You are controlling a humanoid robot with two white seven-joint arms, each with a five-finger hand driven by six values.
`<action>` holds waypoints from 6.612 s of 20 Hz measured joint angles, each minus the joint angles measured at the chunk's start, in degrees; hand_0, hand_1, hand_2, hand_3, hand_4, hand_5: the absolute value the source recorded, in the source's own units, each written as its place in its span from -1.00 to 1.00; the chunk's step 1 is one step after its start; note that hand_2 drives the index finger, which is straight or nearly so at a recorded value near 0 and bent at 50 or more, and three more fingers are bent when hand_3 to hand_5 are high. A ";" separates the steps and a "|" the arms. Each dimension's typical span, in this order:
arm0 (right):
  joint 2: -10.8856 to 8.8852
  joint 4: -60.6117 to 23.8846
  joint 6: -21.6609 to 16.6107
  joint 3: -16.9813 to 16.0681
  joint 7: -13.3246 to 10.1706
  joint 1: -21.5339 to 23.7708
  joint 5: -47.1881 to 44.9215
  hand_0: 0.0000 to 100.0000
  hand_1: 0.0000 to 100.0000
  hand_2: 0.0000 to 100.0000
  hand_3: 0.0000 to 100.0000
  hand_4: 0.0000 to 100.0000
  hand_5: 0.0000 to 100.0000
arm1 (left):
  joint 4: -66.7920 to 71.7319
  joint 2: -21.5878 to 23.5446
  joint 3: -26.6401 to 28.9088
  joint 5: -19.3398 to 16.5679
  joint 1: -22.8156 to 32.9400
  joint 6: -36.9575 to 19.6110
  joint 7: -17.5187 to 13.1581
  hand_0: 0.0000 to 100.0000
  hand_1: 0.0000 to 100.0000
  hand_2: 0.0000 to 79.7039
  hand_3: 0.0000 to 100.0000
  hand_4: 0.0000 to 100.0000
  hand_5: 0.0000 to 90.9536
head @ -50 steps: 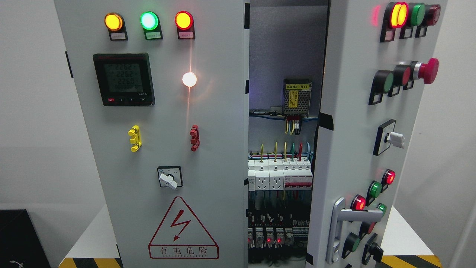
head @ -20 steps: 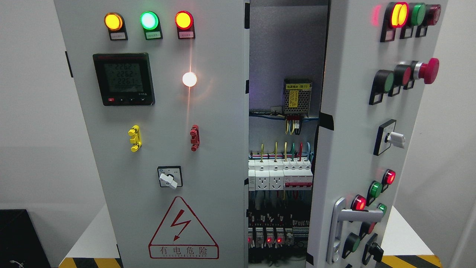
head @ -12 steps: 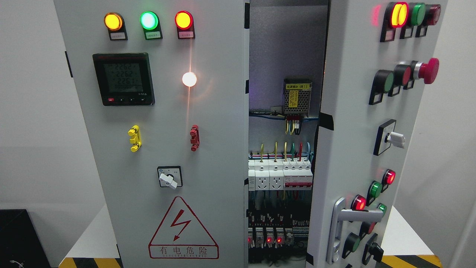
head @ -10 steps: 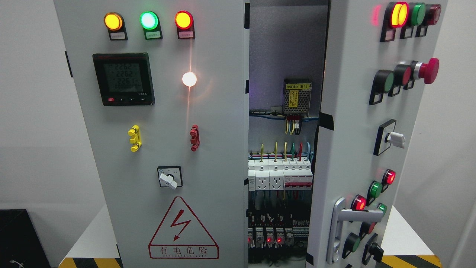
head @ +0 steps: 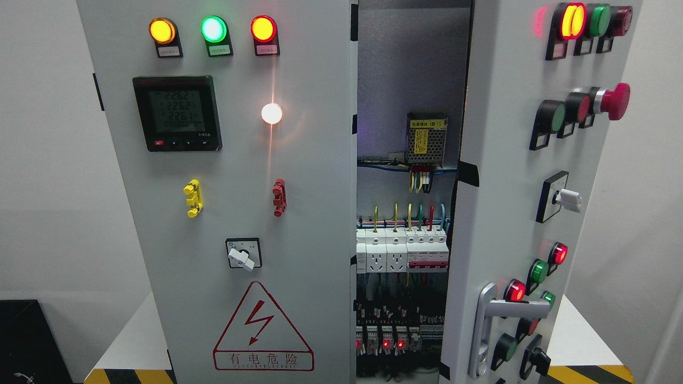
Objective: Open door with both hands
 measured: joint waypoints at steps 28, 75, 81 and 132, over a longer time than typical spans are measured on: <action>0.00 0.00 0.00 0.00 0.00 0.00 0.00 -0.62 -1.00 -1.00 -1.00 -1.00 -1.00 | -0.80 4.11 -11.89 43.59 -50.39 15.08 -0.20 -1.00 -1.00 -1.00 -1.00 -1.00 -1.00; 0.00 0.00 -0.01 0.00 0.01 0.00 0.00 -0.62 -1.00 -1.00 -1.00 -1.00 -1.00 | 6.23 -12.62 -15.95 55.01 -64.39 18.83 0.01 -1.00 -1.00 -1.00 -1.00 -1.00 -1.00; 0.00 0.00 0.05 0.00 0.01 0.00 0.00 -0.62 -1.00 -1.00 -1.00 -1.00 -1.00 | 6.19 -13.58 -16.31 55.11 -64.63 18.83 -0.04 -1.00 -1.00 -1.00 -1.00 -1.00 -1.00; 0.00 0.00 0.04 0.00 0.01 0.00 0.00 -0.62 -1.00 -1.00 -1.00 -1.00 -1.00 | 18.83 -41.24 -22.13 44.72 -65.74 20.99 0.01 -1.00 -1.00 -1.00 -1.00 -1.00 -1.00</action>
